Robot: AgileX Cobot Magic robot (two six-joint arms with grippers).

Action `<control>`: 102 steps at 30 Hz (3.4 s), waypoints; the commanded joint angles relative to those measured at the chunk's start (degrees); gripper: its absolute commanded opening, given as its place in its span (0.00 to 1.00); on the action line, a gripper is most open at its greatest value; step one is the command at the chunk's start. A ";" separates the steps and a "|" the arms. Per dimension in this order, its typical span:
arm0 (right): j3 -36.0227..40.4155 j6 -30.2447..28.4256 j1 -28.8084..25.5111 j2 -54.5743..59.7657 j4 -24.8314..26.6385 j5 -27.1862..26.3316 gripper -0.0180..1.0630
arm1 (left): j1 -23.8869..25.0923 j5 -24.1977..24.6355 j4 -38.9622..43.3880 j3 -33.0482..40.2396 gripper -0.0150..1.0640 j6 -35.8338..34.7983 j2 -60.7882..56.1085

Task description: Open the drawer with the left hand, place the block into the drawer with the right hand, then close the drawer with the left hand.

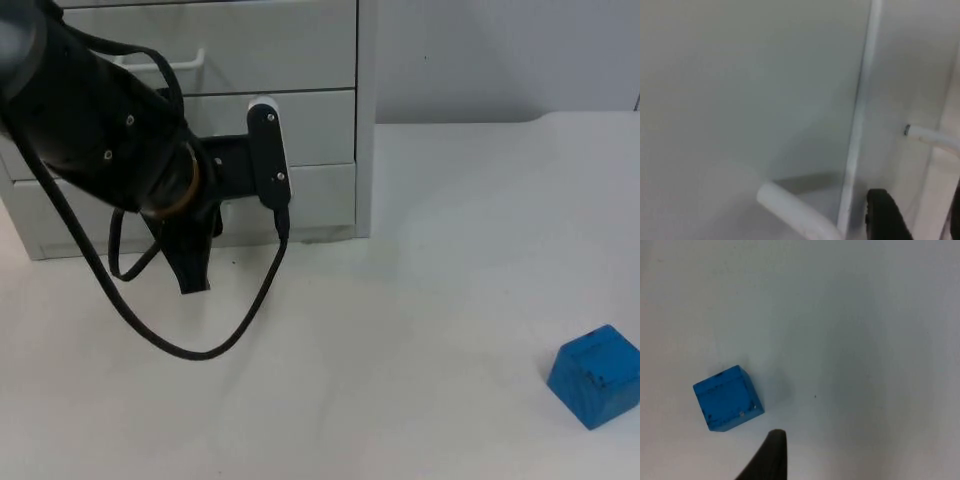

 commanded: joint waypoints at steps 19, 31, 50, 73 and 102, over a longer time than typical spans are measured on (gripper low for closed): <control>-0.42 -0.20 0.04 -0.16 0.13 -0.76 0.99 | 0.44 1.01 -2.70 0.06 0.27 -4.18 3.11; -0.42 -0.20 0.04 -0.16 0.13 -1.15 0.99 | -6.98 0.09 -36.92 2.38 0.01 28.19 1.61; -0.42 -0.20 0.04 -0.16 0.13 -1.03 0.99 | -15.62 -4.19 -55.87 14.96 0.01 36.16 -6.70; -0.42 -0.20 0.04 -0.16 0.02 -1.36 0.99 | -15.76 9.55 -69.99 14.96 0.76 50.93 -19.08; -0.42 -0.20 0.04 -0.16 0.15 0.02 0.99 | -1.01 21.03 -99.75 14.74 0.76 48.74 -58.70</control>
